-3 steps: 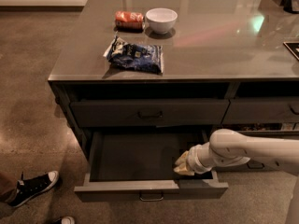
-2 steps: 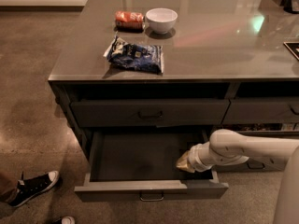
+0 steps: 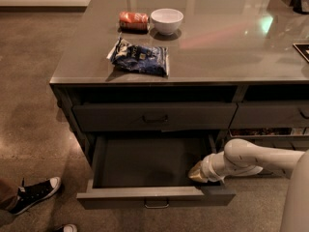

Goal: Open middle drawer

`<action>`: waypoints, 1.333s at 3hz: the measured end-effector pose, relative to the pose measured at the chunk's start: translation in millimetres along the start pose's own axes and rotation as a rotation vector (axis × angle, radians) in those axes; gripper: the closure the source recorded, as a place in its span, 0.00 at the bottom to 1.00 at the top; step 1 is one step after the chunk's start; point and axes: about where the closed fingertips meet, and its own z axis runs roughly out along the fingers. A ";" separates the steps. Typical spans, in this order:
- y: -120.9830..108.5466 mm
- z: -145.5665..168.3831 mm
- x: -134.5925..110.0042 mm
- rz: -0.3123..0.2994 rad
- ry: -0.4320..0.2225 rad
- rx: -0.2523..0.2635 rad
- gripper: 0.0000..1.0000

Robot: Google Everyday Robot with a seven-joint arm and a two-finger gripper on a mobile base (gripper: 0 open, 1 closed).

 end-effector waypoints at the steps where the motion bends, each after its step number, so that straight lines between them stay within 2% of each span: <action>1: 16.7 0.9 7.7 -0.007 0.025 -0.045 0.59; 3: 42.9 1.5 9.8 -0.027 0.047 -0.105 0.14; 4: 46.6 -2.6 2.5 -0.044 0.042 -0.091 0.00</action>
Offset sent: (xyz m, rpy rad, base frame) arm -0.0532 0.0061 -0.0068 -0.0316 0.1041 0.0934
